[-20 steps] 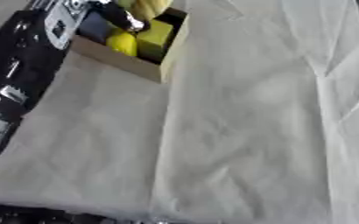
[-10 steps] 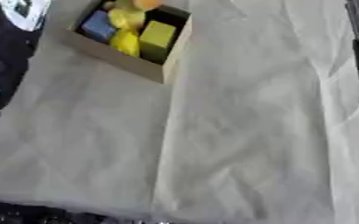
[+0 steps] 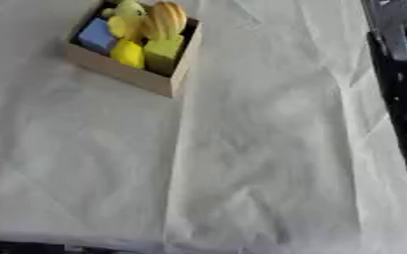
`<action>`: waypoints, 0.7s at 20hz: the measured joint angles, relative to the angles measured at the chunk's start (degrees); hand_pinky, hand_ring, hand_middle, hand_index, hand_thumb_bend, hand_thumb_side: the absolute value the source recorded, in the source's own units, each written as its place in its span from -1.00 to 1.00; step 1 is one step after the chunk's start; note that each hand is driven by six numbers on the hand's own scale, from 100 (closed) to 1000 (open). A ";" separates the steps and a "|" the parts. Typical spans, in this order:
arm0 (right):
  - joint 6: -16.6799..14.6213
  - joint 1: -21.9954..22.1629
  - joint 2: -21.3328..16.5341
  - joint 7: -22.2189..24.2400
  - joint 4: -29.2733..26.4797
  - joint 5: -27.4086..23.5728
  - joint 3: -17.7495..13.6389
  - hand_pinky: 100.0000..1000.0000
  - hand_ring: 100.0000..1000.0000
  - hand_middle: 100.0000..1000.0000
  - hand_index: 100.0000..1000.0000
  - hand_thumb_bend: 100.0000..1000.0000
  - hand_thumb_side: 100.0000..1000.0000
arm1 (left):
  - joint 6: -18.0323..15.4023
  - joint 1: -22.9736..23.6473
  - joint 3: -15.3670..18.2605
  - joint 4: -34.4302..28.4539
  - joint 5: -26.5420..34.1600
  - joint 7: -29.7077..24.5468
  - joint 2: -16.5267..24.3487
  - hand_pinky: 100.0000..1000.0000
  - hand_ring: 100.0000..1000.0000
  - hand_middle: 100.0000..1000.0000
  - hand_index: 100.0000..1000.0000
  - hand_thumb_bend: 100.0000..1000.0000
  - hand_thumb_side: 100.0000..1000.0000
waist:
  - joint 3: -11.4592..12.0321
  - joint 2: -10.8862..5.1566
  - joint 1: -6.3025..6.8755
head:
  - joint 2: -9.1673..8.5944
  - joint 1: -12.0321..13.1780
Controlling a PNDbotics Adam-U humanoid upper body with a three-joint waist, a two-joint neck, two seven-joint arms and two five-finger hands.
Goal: Pick up objects on the table and place them in the box.
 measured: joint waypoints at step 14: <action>-1.39 0.99 -0.06 -3.92 -4.35 -1.14 -0.67 0.61 0.56 0.32 0.71 -1.00 0.10 | -10.08 19.37 7.16 -7.23 7.36 9.61 -5.16 0.50 0.48 0.45 0.63 -1.00 -0.18 | 0.67 -0.27 -0.71 | 0.00 -1.34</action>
